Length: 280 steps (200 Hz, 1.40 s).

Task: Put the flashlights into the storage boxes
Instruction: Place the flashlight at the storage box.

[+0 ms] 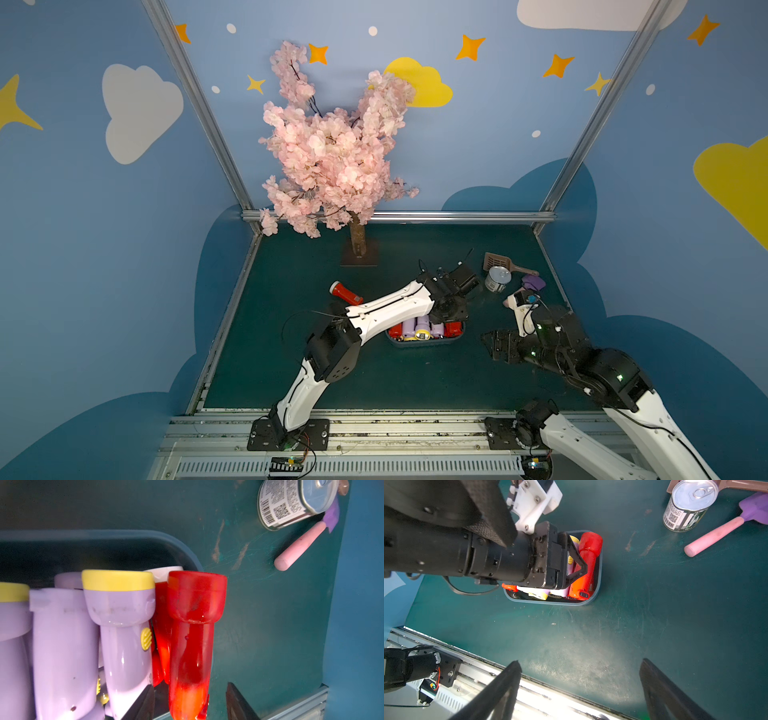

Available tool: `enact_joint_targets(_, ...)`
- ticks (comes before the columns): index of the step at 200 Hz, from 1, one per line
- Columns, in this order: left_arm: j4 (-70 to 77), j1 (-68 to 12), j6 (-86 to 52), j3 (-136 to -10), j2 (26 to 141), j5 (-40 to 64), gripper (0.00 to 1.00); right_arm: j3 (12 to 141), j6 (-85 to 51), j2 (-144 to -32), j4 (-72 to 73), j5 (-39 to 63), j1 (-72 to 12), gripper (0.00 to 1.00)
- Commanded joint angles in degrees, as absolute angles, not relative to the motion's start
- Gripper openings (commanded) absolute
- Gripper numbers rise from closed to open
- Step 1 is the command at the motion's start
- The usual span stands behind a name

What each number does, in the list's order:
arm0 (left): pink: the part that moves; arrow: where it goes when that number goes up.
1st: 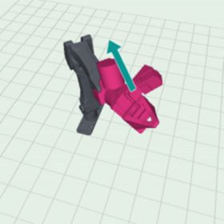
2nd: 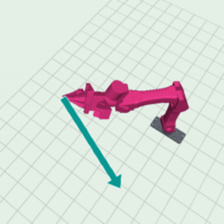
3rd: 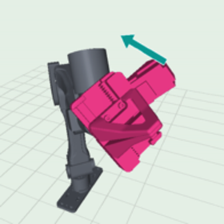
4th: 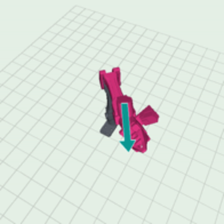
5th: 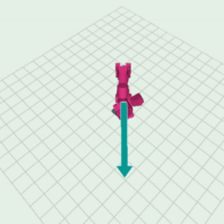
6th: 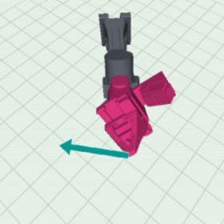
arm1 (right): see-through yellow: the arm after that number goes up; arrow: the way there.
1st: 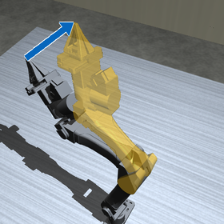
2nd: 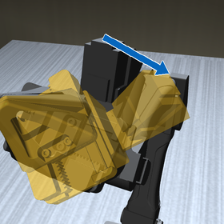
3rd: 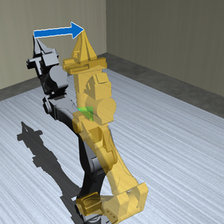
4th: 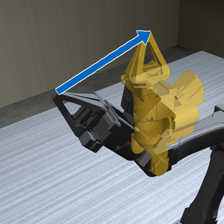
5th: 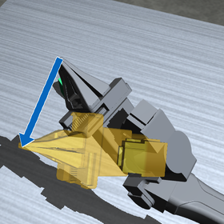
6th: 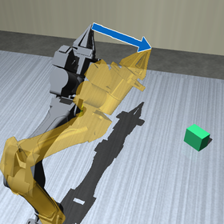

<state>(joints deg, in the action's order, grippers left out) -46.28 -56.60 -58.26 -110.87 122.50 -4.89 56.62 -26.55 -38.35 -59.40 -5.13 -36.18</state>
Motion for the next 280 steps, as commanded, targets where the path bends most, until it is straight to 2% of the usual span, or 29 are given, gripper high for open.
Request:
enact_joint_targets(1,-47.6,-56.4,-57.3,-111.6,119.9,-6.1,0.56,56.8,-25.8,-39.1,-58.8,-5.1,-36.0,0.89)
enact_joint_targets(90,-45.8,-55.7,-55.8,-109.6,118.2,-6.8,0.53,56.9,-26.5,-39.2,-58.9,-5.5,-35.9,0.89)
enact_joint_targets(224,-54.2,-57.2,-53.1,-121.4,129.3,-9.3,0.51,55.1,-26.2,-38.5,-59.1,-6.0,-35.6,0.89)
enact_joint_targets(280,-56.9,-56.1,-54.2,-121.1,129.8,-10.8,0.45,54.8,-25.8,-38.6,-58.8,-5.9,-35.3,0.89)
